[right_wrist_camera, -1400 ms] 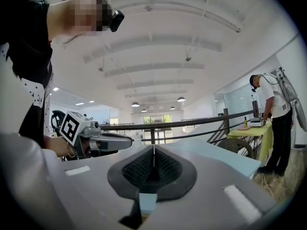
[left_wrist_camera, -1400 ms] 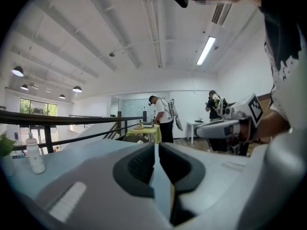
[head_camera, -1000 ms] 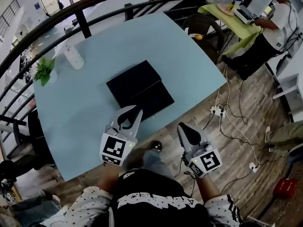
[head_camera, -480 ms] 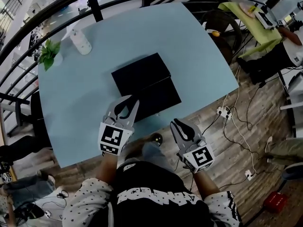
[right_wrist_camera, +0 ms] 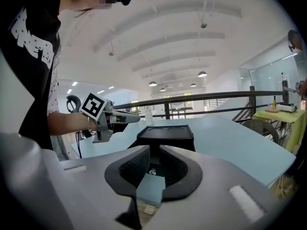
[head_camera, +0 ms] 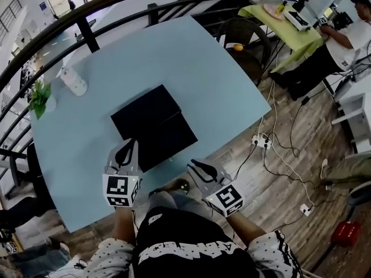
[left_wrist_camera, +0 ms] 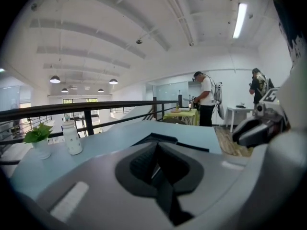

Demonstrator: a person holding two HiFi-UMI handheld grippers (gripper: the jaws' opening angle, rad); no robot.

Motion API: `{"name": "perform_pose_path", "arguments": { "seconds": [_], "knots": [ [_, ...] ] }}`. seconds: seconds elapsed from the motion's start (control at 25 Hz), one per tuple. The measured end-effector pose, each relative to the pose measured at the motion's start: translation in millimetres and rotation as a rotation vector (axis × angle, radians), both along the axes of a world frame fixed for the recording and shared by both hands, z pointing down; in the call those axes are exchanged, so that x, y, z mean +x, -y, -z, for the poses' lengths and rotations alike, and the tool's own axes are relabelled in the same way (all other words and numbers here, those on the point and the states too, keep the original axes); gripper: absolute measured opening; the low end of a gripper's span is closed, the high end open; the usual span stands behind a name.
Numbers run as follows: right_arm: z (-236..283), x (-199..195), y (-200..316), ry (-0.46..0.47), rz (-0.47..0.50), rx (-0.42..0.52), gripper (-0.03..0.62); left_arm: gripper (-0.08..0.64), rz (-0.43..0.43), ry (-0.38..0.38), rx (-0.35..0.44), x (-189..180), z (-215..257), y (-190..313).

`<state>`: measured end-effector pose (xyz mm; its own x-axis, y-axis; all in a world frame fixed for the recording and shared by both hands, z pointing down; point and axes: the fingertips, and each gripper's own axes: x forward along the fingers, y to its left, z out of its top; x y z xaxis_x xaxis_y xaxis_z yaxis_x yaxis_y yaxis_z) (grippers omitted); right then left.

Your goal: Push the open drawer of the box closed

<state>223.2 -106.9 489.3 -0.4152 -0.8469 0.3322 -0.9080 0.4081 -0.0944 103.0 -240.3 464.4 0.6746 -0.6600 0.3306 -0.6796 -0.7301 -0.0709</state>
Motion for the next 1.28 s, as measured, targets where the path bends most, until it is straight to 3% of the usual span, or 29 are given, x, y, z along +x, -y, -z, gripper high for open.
{"name": "perform_pose_path", "arguments": {
  "seconds": [0.56,1.28],
  "knots": [
    [-11,-10,9,-0.032,-0.089,-0.052,0.054,0.000,0.048,0.043,-0.115,-38,-30,40],
    [-59,-28,31,-0.115,-0.144,-0.160,0.087,0.000,0.030,-0.028,-0.247,-39,-63,71]
  ]
}}
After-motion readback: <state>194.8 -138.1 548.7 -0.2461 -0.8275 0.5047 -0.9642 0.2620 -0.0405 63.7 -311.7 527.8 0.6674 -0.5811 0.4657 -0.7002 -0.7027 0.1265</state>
